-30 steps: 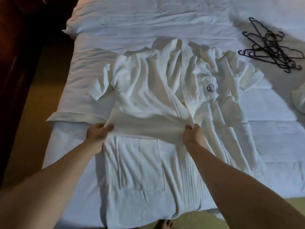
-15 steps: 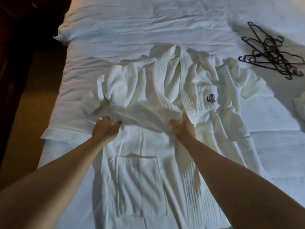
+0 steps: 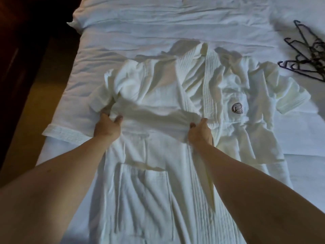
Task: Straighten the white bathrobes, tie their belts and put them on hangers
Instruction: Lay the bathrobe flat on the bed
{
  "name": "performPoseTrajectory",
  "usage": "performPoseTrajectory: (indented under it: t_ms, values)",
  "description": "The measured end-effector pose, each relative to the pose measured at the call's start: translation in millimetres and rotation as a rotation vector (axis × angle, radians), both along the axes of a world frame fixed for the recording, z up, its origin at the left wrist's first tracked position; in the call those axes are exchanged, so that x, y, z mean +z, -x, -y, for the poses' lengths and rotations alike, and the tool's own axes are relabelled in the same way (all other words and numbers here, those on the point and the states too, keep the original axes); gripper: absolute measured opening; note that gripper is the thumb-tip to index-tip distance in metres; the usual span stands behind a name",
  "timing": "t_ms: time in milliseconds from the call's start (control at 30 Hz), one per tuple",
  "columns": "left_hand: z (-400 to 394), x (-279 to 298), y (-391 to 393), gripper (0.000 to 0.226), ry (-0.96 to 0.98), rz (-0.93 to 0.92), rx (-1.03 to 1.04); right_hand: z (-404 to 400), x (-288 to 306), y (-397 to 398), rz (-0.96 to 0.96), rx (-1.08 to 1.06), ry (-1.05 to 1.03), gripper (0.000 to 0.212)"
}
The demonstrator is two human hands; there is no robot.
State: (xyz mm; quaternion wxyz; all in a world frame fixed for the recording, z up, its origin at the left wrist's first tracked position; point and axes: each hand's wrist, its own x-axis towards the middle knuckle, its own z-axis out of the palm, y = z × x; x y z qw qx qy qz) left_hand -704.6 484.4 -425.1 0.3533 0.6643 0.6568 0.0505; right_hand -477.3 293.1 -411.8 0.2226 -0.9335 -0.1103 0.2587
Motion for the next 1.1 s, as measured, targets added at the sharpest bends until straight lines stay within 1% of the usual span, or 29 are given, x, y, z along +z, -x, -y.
performPoseTrajectory:
  t_ms: [33,67,133,167,200,233,333,400,533,667,833,900,967,1033,1100]
  values:
    - [0,7,2,0.058,0.008,0.007,-0.027,0,2,2,0.025,0.019,-0.014,0.037]
    - [0,14,6,0.057,0.012,0.004,-0.061,0,6,6,0.036,0.045,-0.018,0.048]
    - [1,25,17,0.053,0.016,-0.032,-0.133,0,15,13,0.057,0.168,0.088,0.081]
    - [2,34,27,0.052,0.010,-0.055,-0.161,-1,24,19,0.083,0.244,0.150,0.092]
    - [4,41,36,0.051,0.005,-0.069,-0.182,-3,31,24,0.117,0.310,0.185,0.097]
    - [4,48,45,0.051,0.004,-0.081,-0.193,-8,40,29,0.149,0.362,0.188,0.097]
    - [-5,58,68,0.048,0.029,-0.118,-0.246,-29,59,44,0.201,0.485,0.149,0.085]
    - [-15,56,77,0.043,0.049,-0.129,-0.290,-43,63,57,0.161,0.551,0.132,0.081]
    - [-45,48,85,0.032,0.021,-0.111,-0.419,-66,57,93,0.091,0.574,0.148,0.070]
    - [-71,41,89,0.029,-0.030,-0.052,-0.515,-75,51,134,0.029,0.528,0.184,0.069]
    - [-99,40,103,0.033,-0.034,-0.059,-0.778,-94,54,172,-0.054,0.324,0.172,0.067]
    - [-112,42,104,0.028,-0.039,-0.035,-0.846,-103,54,179,-0.055,0.276,0.160,0.066]
    - [-125,47,100,0.024,-0.040,-0.003,-0.834,-113,51,186,-0.042,0.249,0.151,0.065]
    - [-136,51,93,0.028,-0.044,-0.003,-0.800,-121,48,192,-0.068,0.228,0.146,0.064]
    - [-138,53,90,0.037,-0.044,-0.003,-0.768,-126,42,198,-0.141,0.289,0.199,0.067]
